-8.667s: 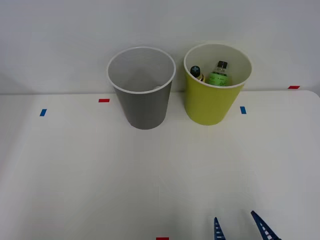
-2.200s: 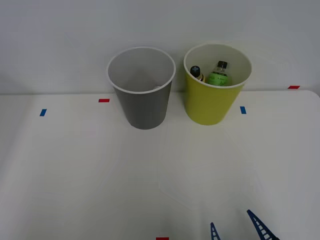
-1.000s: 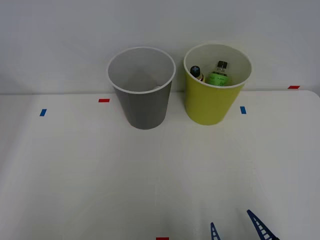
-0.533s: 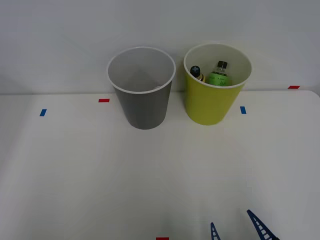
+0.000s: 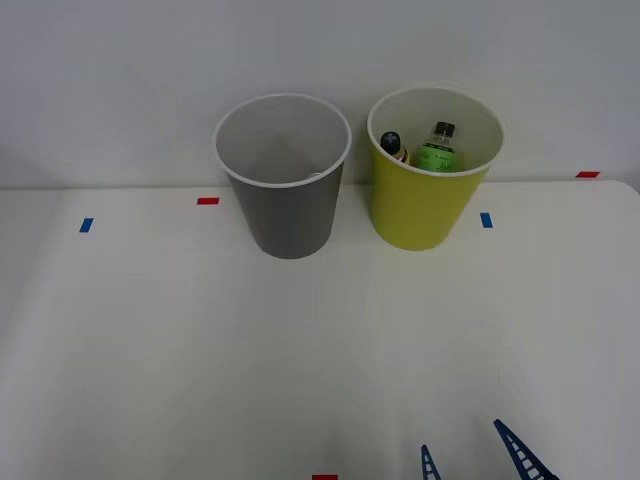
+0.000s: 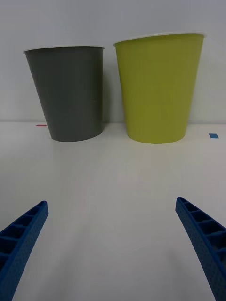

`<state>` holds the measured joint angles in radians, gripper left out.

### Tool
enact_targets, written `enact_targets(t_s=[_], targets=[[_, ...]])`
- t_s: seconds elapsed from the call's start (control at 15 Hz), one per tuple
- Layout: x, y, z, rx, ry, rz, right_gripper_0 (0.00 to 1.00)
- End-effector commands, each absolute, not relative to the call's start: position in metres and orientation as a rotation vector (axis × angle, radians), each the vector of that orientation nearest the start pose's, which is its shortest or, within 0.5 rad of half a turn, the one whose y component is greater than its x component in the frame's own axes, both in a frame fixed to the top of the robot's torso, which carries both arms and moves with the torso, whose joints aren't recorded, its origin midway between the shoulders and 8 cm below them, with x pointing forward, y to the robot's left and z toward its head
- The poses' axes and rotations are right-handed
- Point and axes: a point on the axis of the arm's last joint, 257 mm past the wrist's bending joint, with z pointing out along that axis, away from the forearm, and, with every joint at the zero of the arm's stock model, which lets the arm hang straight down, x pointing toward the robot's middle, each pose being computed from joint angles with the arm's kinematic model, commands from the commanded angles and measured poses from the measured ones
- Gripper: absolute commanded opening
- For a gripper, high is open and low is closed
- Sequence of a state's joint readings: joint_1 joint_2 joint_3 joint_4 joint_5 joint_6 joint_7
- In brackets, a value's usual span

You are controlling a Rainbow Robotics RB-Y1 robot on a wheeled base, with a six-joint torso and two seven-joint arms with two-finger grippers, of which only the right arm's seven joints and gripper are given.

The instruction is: Put cans in the gray bin, plastic bottles in the light green bin

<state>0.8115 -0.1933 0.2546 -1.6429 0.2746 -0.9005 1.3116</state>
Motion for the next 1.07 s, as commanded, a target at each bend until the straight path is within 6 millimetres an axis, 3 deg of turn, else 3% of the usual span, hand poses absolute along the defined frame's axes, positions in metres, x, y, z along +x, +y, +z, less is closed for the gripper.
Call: enact_targets(t_s=[0.07,1.07], targets=[[0.2381,-0.1715,-0.2931,-0.21,1.427,0.235,0.93],[0.2381,-0.1715,-0.2931,-0.21,1.427,0.235,0.93]])
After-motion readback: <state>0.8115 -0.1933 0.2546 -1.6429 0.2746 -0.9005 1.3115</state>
